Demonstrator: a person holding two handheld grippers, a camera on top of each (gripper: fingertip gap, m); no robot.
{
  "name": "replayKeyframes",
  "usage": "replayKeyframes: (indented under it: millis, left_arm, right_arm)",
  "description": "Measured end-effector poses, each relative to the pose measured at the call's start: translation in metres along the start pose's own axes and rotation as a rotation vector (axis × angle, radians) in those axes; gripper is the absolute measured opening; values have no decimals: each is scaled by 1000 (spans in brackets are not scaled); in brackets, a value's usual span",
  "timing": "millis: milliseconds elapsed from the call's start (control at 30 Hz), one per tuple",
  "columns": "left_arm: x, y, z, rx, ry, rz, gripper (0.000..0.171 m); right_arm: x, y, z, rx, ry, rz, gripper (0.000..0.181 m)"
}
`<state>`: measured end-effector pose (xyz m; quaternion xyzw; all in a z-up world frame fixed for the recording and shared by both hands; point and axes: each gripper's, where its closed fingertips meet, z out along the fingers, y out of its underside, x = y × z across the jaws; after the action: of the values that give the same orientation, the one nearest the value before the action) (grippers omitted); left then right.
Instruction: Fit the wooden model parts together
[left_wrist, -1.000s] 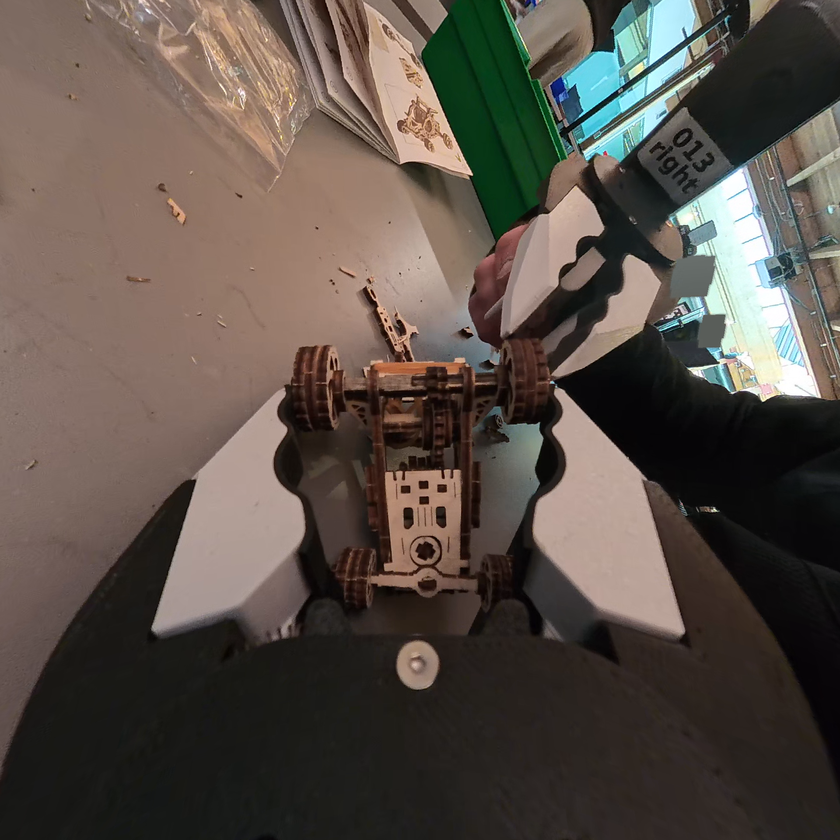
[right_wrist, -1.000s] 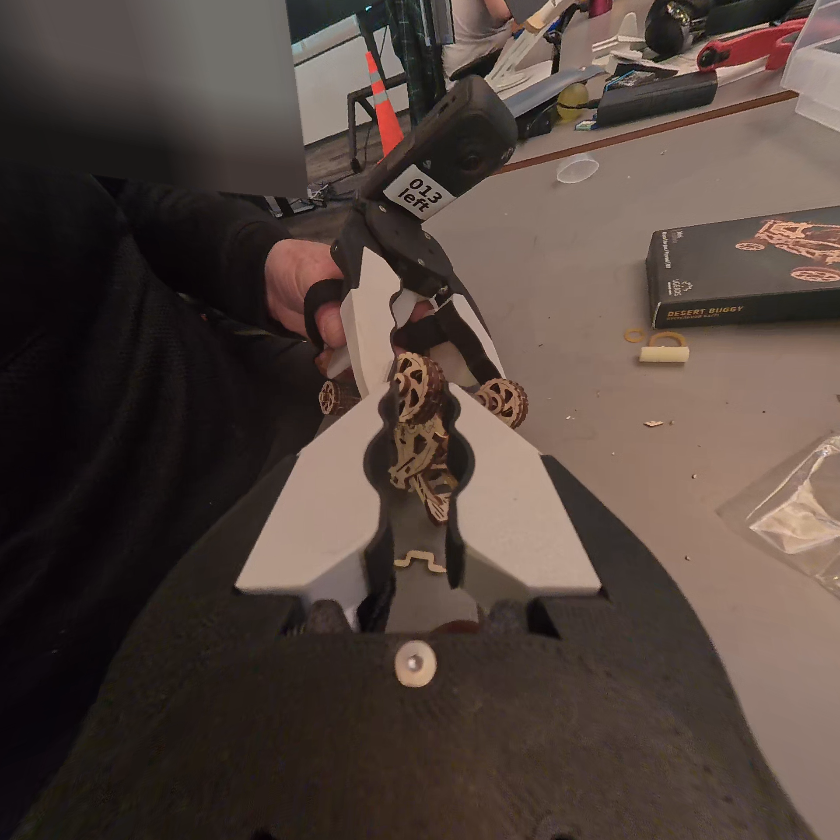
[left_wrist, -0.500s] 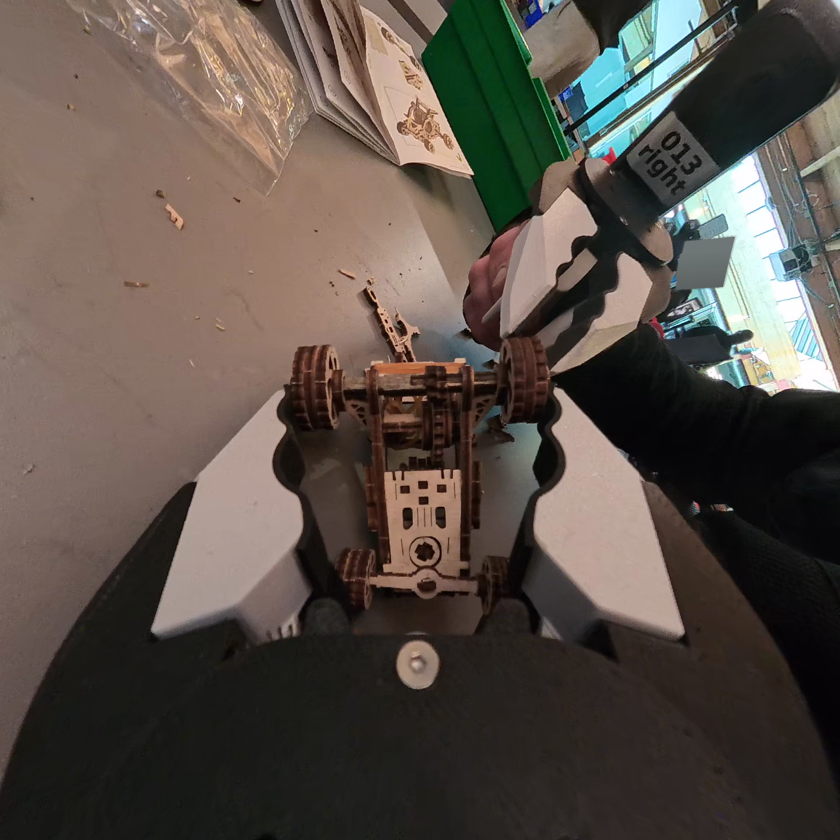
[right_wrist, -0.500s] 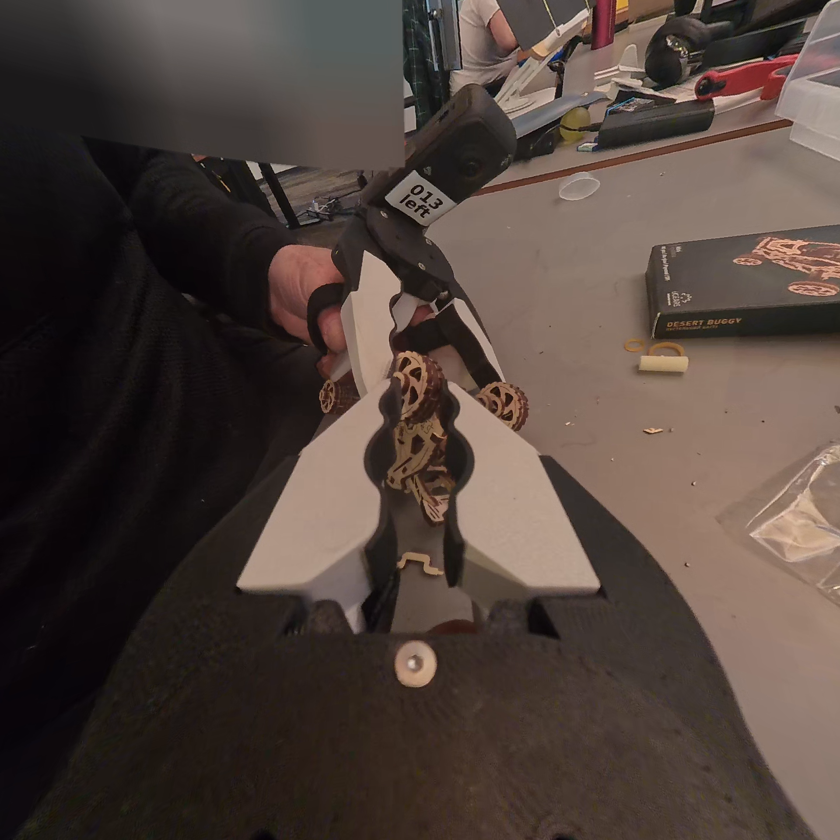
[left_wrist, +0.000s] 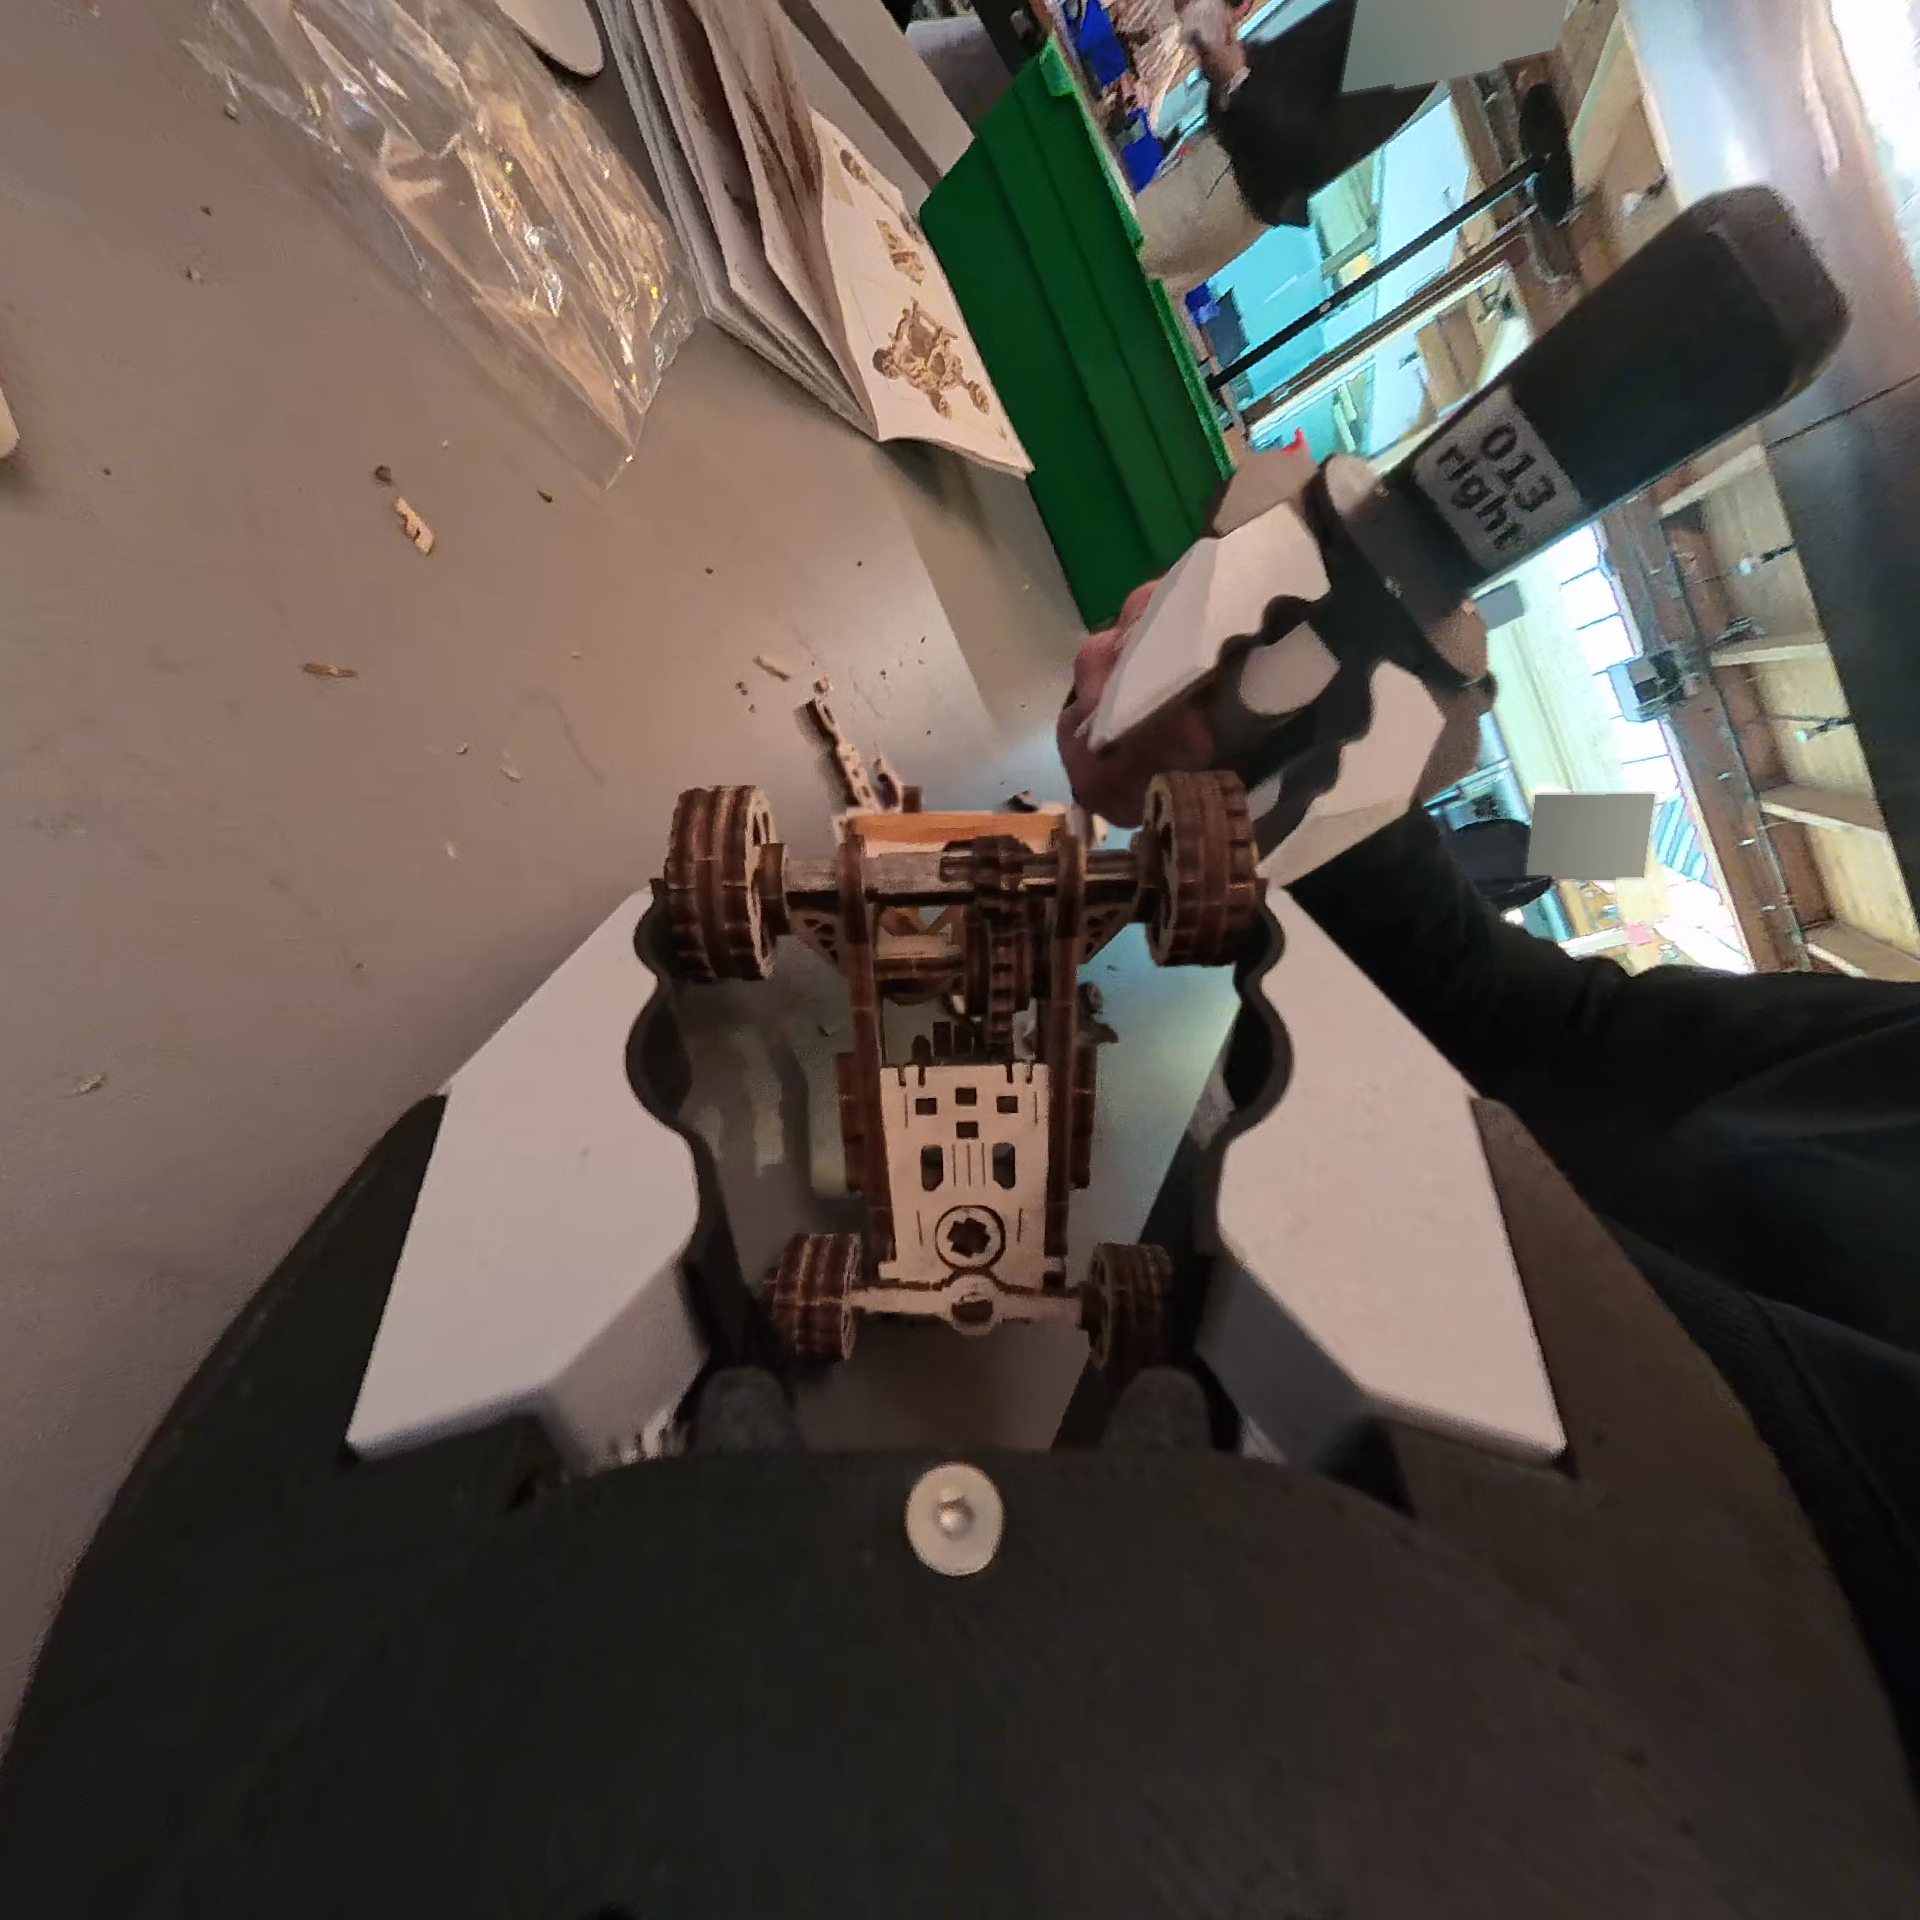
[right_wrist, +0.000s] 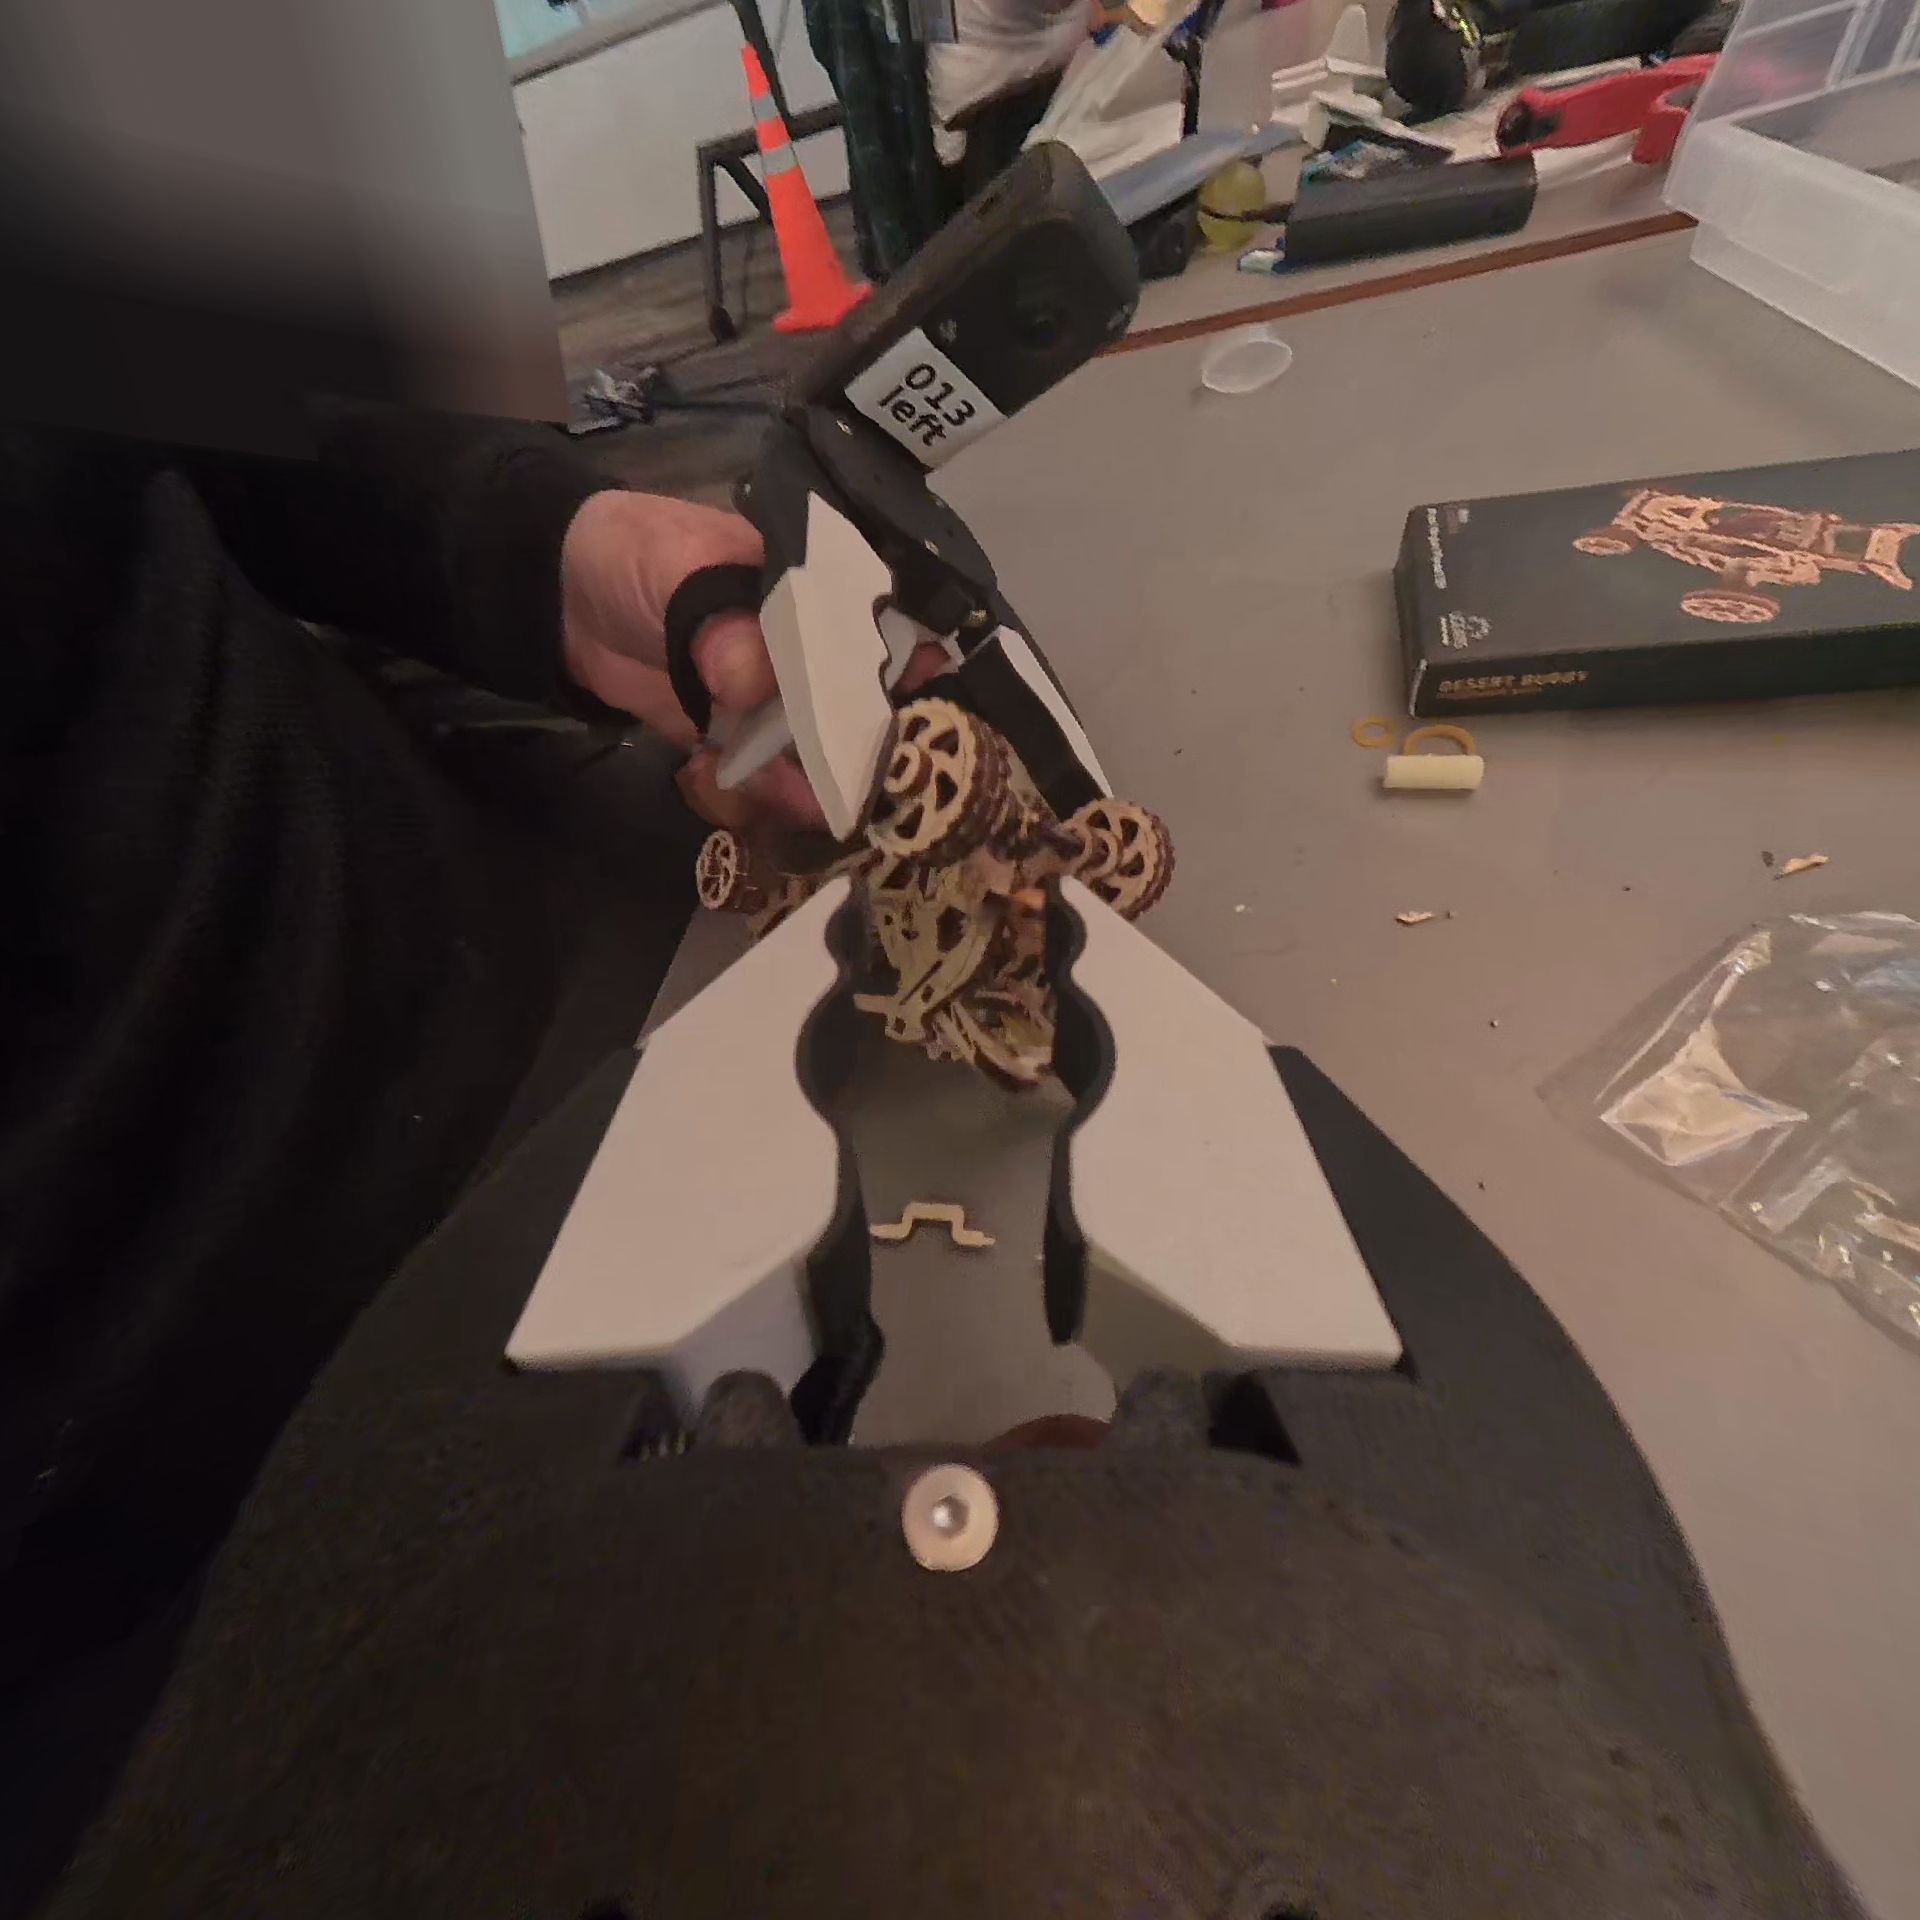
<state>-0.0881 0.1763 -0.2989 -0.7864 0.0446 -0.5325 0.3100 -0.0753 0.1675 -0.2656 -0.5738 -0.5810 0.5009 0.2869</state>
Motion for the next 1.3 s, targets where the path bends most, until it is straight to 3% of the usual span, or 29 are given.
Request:
replayKeyframes:
  millis: [200,333,467,533,633,800,1067,1300]
  left_arm:
    - [30,-29,-11,166,156,34,102]
    - [57,-51,-19,278,238,112,102]
    - [77,-66,-23,359,308,140,102]
    - [83,-66,-20,366,330,144,102]
    - [90,-65,-19,381,350,151,102]
    - [97,-62,-17,357,373,167,103]
    - [105,-65,-21,362,382,188,104]
    - [99,-56,-17,297,303,278,102]
  right_arm:
    - [16,-4,-16,53,108,199,45]
    - [6,-18,-20,176,9,412,68]
    - [-16,-38,-9,296,-137,535,65]
    - [-16,-44,-5,329,-141,562,64]
    - [-19,-50,-3,359,-154,549,47]
    - [-23,-53,-10,362,-135,526,47]
    - [-16,-52,-52,379,11,494,46]
    - [-10,-12,-148,159,396,406,46]
